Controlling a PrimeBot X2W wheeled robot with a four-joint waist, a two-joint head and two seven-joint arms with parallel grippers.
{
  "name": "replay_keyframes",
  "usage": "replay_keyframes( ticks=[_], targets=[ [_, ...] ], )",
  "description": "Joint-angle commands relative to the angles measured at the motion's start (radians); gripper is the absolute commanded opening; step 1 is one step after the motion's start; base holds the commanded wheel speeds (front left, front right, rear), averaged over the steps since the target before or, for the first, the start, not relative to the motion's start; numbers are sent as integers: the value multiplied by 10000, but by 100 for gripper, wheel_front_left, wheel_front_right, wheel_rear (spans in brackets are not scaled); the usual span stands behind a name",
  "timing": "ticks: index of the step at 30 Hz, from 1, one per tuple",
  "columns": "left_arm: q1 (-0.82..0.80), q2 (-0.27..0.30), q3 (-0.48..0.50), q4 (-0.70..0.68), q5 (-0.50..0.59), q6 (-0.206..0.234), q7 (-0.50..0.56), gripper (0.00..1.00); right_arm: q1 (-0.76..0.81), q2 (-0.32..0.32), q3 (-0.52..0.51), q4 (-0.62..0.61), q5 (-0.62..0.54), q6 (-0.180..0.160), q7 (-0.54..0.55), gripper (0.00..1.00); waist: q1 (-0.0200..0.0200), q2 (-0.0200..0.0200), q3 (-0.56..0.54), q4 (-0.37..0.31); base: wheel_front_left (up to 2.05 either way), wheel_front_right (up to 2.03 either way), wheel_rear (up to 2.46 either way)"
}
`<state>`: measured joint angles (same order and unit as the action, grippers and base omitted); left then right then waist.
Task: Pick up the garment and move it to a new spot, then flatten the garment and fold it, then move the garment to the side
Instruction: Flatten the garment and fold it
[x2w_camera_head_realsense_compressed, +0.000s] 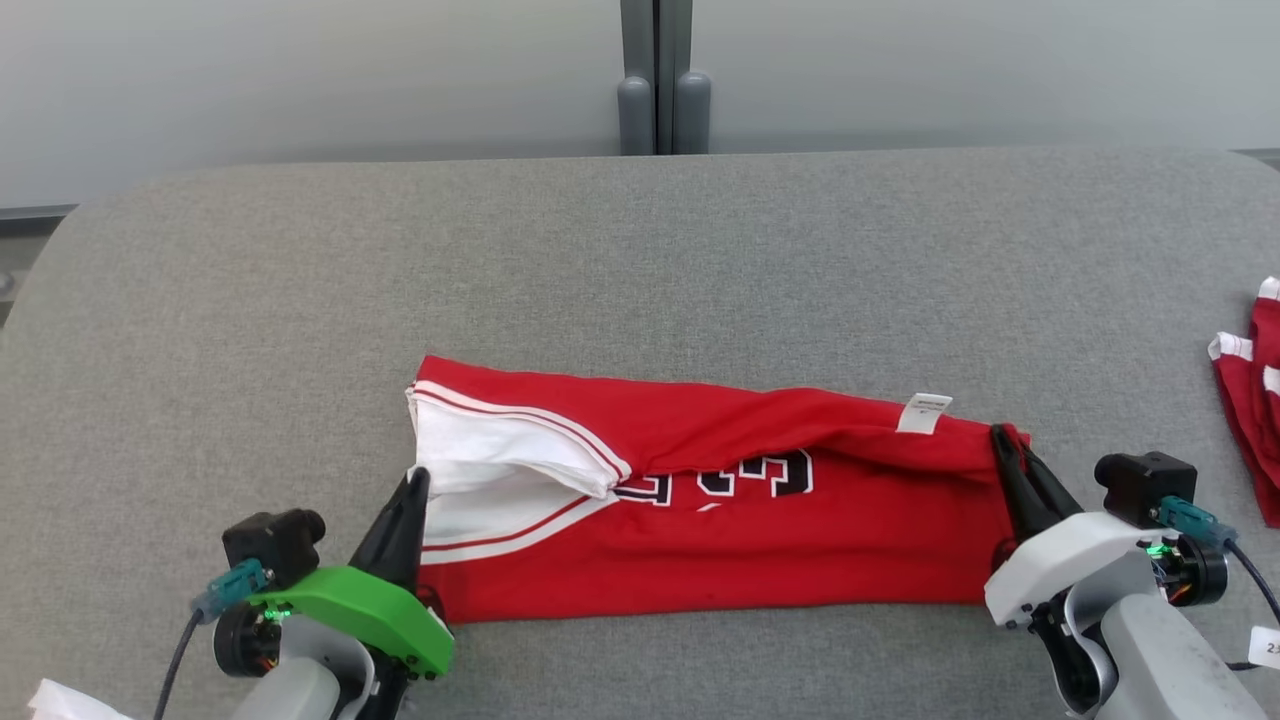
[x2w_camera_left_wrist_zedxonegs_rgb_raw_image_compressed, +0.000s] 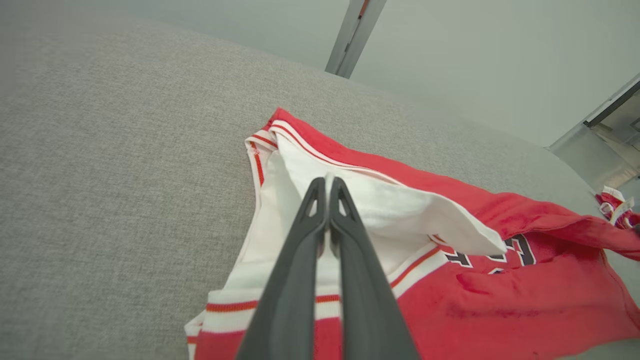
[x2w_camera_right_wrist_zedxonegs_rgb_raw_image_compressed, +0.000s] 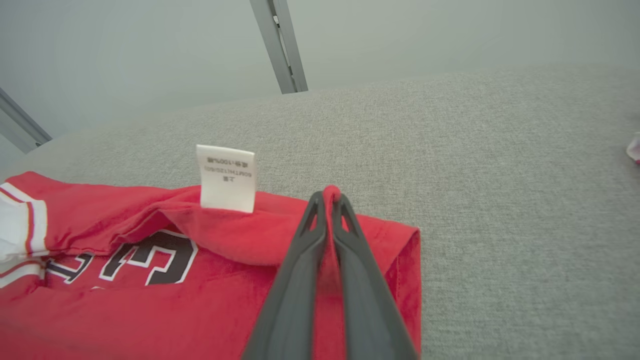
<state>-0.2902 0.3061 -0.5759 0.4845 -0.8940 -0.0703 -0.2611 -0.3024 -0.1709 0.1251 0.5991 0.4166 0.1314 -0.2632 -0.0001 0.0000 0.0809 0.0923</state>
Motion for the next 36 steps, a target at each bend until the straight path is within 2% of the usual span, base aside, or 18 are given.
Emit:
replay_keyframes(
  ticks=[1,4,5,6,8,9,11,12,13,18,25,28,36],
  targets=[
    [261,-40,77,-57,115,-31,-45,0,281,18,-82,15,-24,-17,-12,0,1,0,-87,73,0,0,0],
    [527,-177,40,19,246,-77,-45,0,496,50,-6,251,-128,-17,-12,0,1,0,-125,130,0,0,0],
    [618,-262,54,68,273,-74,-45,25,559,48,13,383,-139,-18,-12,0,1,0,-123,151,0,0,0],
    [687,-302,88,126,341,-62,-46,47,589,32,20,449,-179,-17,-12,0,1,0,-114,166,0,0,0],
    [832,-414,168,219,543,-40,-46,99,678,12,-22,598,-254,-17,-12,0,1,0,-94,205,0,0,0],
    [1017,-597,340,277,744,4,-44,100,770,62,-157,642,-275,-18,-12,0,1,0,-85,243,0,0,0],
    [1171,-749,634,275,915,14,-46,100,883,96,-282,647,-296,-17,-12,31,1,0,-91,275,0,0,0],
    [1304,-874,874,275,1187,59,-46,100,972,120,-374,678,-292,-18,-12,81,1,0,-103,293,0,0,0],
    [1363,-931,1088,210,1425,117,-46,100,997,112,-477,655,-323,-18,-12,100,1,0,-110,303,0,0,0],
    [1917,-1485,2465,-264,2776,292,-43,100,1095,121,-1182,562,-702,-17,-12,100,1,0,-157,340,0,0,0],
    [2313,-2147,3809,-1082,4526,-38,-36,100,764,368,-1616,603,-1101,-18,-12,100,1,0,-115,462,0,0,0],
    [2346,-2315,4113,-1255,5000,-205,-36,100,634,461,-1702,747,-1273,-17,-12,100,1,0,-90,520,0,0,0],
    [2241,-2522,4251,-991,5462,-475,-36,100,379,788,-1898,2629,-1922,-18,2,100,1,0,-115,665,0,0,0]
  ],
)
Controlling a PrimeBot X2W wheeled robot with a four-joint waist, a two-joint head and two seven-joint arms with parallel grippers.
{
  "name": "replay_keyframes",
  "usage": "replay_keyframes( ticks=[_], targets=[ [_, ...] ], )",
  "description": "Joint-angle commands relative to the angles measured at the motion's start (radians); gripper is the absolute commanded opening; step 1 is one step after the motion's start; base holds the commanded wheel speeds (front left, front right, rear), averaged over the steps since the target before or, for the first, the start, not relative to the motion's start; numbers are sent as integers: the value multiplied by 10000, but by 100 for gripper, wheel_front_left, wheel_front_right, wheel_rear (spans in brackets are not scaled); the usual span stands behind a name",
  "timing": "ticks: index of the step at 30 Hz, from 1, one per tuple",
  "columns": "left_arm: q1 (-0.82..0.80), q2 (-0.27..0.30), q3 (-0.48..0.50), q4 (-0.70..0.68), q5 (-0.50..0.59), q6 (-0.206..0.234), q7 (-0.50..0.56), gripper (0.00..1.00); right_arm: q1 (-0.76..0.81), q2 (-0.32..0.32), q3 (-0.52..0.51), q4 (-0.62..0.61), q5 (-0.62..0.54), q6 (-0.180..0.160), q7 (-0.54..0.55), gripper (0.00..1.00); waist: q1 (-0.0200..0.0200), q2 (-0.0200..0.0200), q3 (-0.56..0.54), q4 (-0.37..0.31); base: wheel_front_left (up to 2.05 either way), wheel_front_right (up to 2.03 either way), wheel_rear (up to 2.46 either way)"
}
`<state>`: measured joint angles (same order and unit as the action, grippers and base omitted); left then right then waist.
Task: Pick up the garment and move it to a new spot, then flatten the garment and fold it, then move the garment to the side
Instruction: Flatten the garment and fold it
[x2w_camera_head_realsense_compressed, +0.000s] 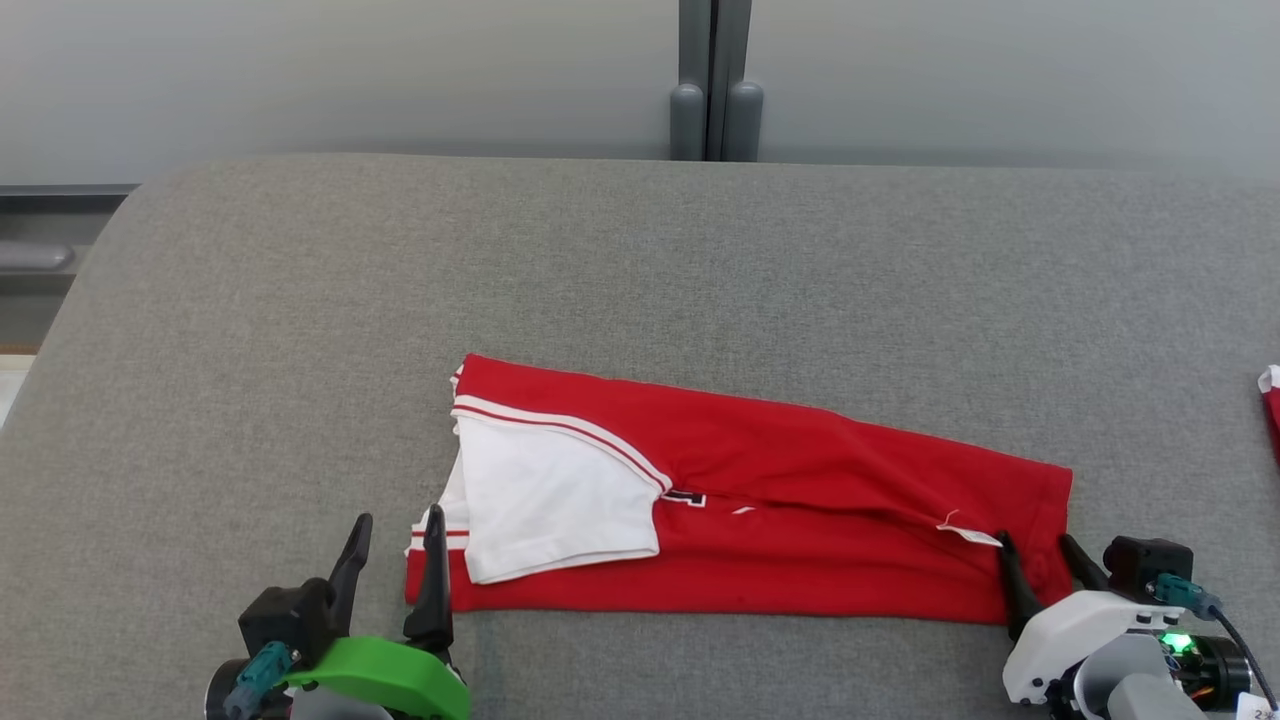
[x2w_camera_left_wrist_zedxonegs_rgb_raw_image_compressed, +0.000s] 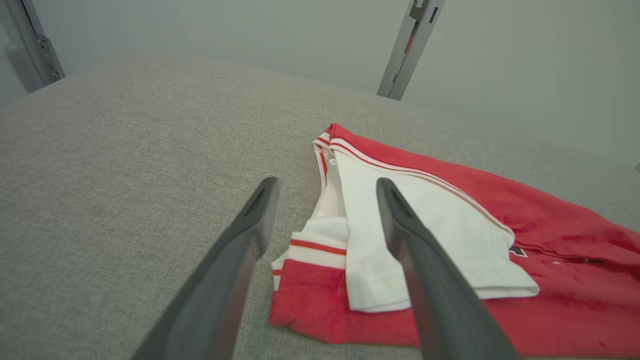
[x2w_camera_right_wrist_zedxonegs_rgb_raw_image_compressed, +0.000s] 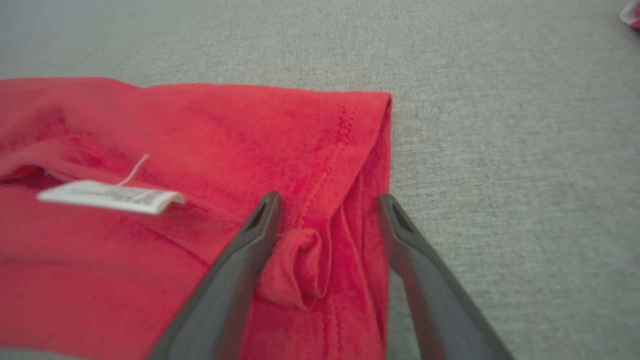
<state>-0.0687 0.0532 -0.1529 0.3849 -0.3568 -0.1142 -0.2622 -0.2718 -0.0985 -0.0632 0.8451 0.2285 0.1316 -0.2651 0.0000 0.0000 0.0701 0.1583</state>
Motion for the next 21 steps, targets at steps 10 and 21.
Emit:
replay_keyframes(
  ticks=[10,21],
  targets=[
    [-7,-14,-331,212,-239,-124,-26,100,-80,243,-677,1460,-203,-31,104,0,0,0,12,-94,0,0,0],
    [-45,-9,-392,262,-227,-156,-26,100,-306,44,-2184,-442,-723,-22,8,0,0,0,-45,-704,0,0,0]
  ],
)
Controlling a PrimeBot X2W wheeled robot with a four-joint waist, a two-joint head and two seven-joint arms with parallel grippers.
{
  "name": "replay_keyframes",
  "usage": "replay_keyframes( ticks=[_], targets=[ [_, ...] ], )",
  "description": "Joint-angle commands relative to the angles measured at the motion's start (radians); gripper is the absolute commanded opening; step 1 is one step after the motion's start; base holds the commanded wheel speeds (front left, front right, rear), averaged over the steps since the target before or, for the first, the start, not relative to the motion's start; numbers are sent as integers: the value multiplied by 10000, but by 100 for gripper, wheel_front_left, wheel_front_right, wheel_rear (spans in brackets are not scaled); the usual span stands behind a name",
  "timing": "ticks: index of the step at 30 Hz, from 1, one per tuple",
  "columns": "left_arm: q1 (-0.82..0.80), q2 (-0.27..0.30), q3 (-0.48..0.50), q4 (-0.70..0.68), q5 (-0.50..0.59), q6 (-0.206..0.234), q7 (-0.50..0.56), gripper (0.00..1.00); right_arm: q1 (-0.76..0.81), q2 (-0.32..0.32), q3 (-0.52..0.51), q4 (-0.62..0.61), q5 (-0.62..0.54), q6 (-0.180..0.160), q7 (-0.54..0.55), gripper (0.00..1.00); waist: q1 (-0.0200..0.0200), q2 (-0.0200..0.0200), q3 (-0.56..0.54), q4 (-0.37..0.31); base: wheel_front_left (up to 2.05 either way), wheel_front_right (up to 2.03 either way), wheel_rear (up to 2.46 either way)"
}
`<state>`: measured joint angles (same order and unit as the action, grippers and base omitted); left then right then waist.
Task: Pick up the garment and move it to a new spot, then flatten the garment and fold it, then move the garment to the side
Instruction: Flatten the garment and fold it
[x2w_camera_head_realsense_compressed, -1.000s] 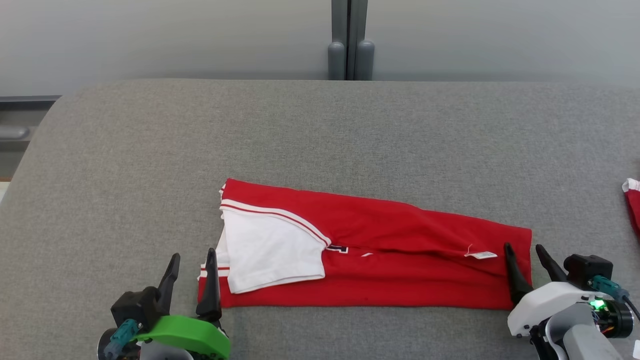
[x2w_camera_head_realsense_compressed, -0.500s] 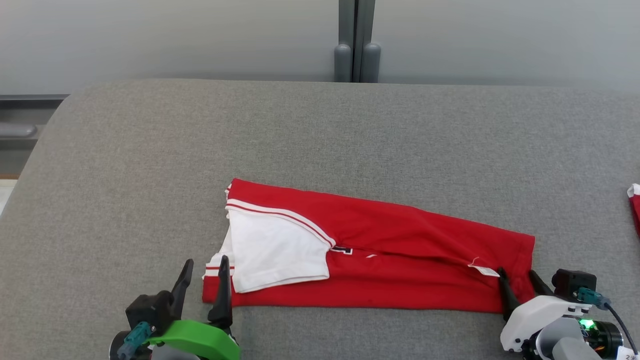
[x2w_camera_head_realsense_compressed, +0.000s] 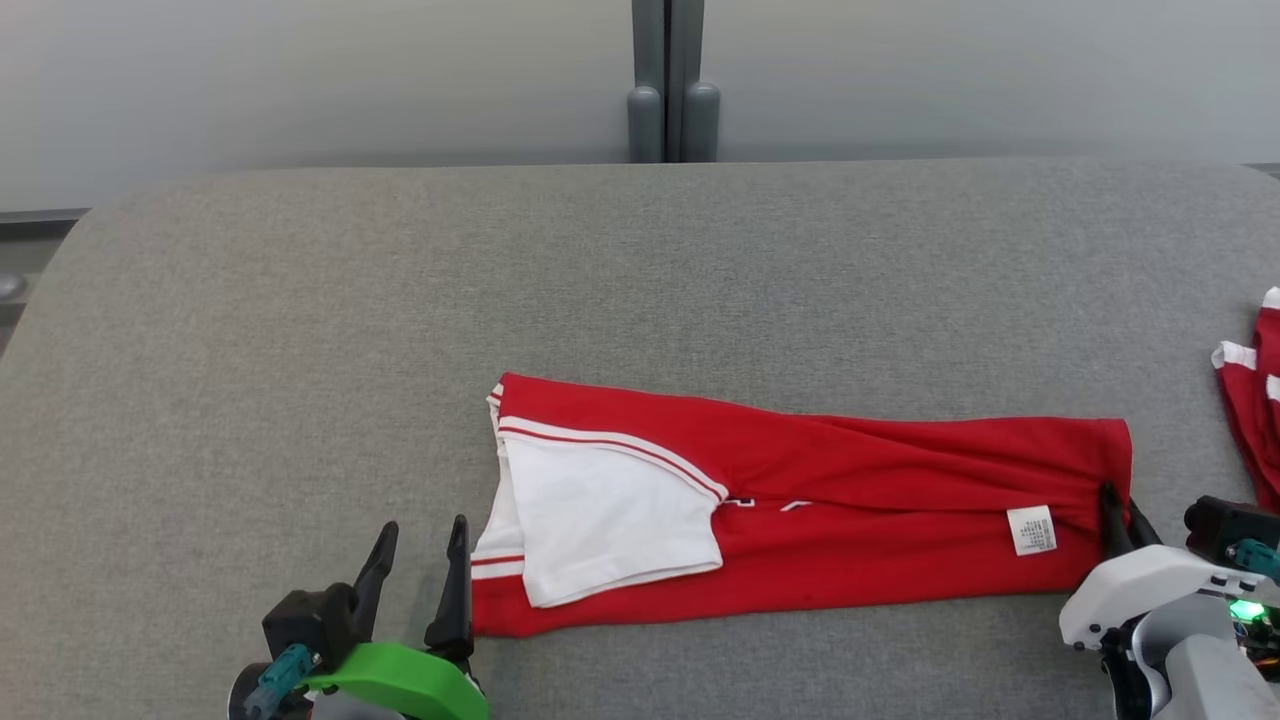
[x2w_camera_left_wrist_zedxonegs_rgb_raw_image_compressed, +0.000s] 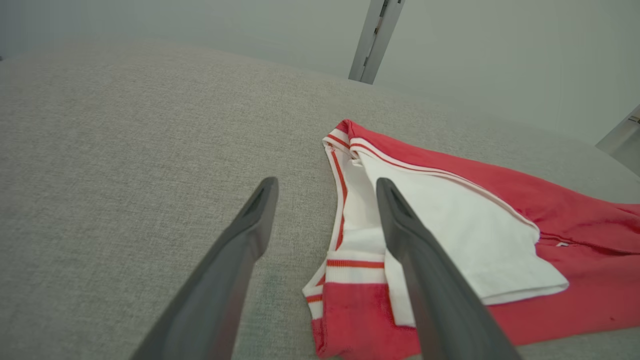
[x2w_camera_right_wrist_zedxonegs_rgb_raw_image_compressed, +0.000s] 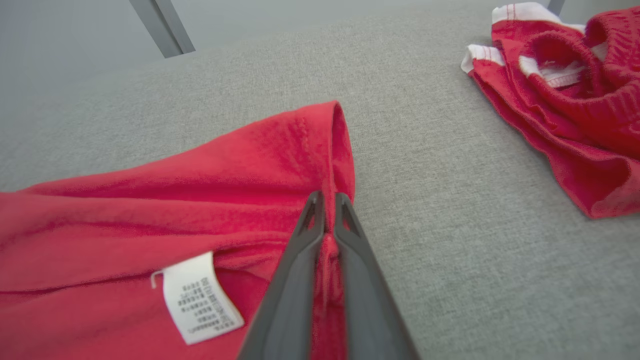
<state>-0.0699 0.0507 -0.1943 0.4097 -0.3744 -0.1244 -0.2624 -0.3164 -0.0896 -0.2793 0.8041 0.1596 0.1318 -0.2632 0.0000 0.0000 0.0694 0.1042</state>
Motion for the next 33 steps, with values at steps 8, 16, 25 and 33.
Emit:
replay_keyframes(
  ticks=[8,16,25,33],
  targets=[
    [-194,16,-276,63,-260,-66,-23,100,272,306,960,-1530,668,-21,-13,0,0,0,-91,-447,0,0,0],
    [-328,20,-641,115,-300,-51,-23,100,86,372,4274,-2685,3676,-19,22,0,0,0,-57,201,0,0,0],
    [-332,18,-1113,295,-400,-3,-23,100,-1021,362,7944,-3337,6001,-18,241,0,0,0,97,1841,0,0,0],
    [-246,18,-1326,409,-444,35,-23,100,-1812,355,10034,-2801,7208,-16,59,93,0,0,146,2359,0,0,0]
  ],
)
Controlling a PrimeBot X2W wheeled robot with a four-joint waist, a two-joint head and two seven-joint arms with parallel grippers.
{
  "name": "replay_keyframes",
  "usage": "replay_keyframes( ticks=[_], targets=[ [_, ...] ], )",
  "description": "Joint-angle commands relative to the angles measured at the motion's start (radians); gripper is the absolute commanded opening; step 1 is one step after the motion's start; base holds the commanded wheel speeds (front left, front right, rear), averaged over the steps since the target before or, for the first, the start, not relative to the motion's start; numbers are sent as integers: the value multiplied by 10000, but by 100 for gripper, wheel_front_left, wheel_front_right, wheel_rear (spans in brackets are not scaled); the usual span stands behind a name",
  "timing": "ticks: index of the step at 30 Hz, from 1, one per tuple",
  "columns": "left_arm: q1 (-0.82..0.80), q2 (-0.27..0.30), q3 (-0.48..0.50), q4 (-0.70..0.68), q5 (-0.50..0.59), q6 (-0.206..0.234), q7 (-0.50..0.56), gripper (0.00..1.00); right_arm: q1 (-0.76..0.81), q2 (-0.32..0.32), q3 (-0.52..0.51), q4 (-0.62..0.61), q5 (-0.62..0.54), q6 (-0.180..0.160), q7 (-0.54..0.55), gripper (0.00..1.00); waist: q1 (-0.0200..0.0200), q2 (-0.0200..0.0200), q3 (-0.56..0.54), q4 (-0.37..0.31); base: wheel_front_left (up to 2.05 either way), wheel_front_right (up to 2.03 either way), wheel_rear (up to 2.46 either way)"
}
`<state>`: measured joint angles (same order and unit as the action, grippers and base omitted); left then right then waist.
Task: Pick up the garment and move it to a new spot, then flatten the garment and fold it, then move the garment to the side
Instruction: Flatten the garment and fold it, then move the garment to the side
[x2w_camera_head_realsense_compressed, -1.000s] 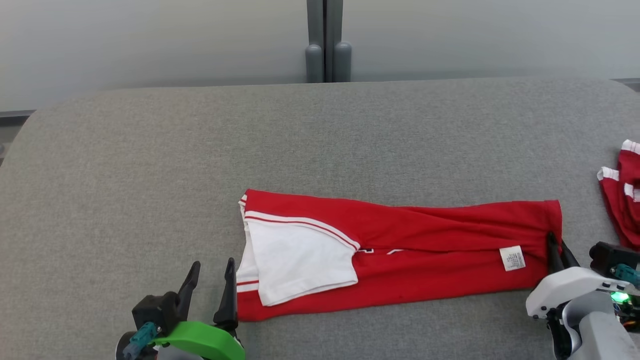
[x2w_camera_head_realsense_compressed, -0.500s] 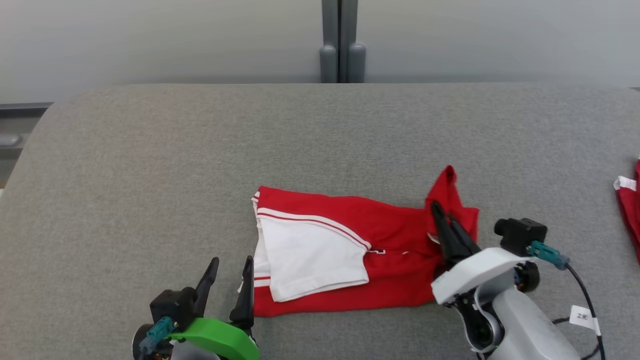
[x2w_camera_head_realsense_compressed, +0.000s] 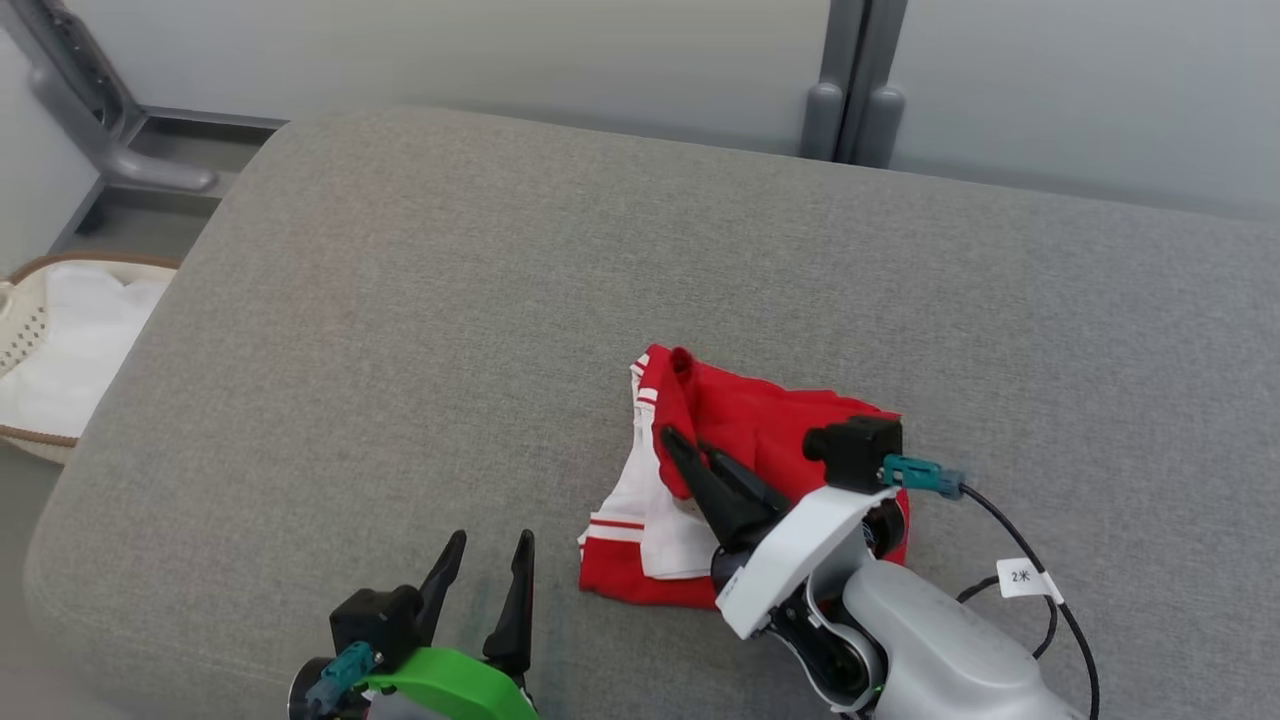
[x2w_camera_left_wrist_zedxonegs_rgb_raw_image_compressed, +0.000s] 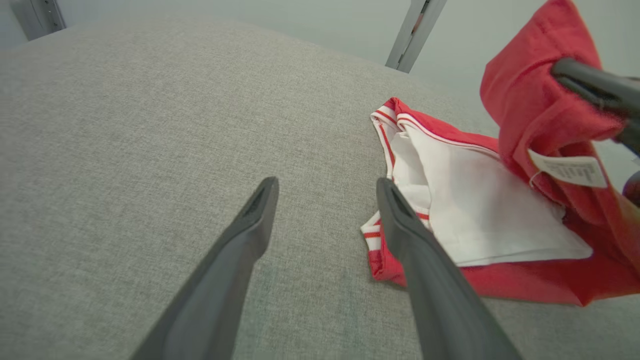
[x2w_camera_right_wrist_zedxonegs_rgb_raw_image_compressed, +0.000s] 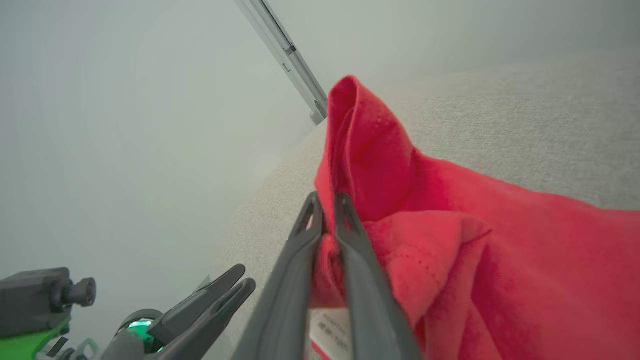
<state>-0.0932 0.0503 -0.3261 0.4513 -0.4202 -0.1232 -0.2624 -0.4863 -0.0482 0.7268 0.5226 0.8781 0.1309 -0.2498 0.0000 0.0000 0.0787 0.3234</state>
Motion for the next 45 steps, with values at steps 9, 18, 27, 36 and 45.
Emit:
replay_keyframes(
  ticks=[9,18,27,36,45],
  targets=[
    [-280,20,324,-42,256,169,-23,100,-305,-68,-1765,578,-1661,-7,-152,100,0,0,91,-869,0,0,0],
    [-536,21,653,-335,1123,382,-23,100,924,-44,-5481,620,-5620,-7,-155,100,0,0,77,-2083,0,0,0],
    [-20,24,1131,-899,2354,760,-23,100,2425,-47,-6983,-4,-7103,-7,-156,100,0,0,-213,-2930,0,0,0],
    [895,24,1198,-1456,2538,921,-23,100,3436,-48,-7027,-169,-6879,-8,-157,100,0,0,-472,-3277,0,0,0],
    [527,24,1067,-1464,2258,802,-23,100,2589,-47,-5518,239,-6135,-8,-157,100,0,0,-109,-2819,0,0,0]
  ],
)
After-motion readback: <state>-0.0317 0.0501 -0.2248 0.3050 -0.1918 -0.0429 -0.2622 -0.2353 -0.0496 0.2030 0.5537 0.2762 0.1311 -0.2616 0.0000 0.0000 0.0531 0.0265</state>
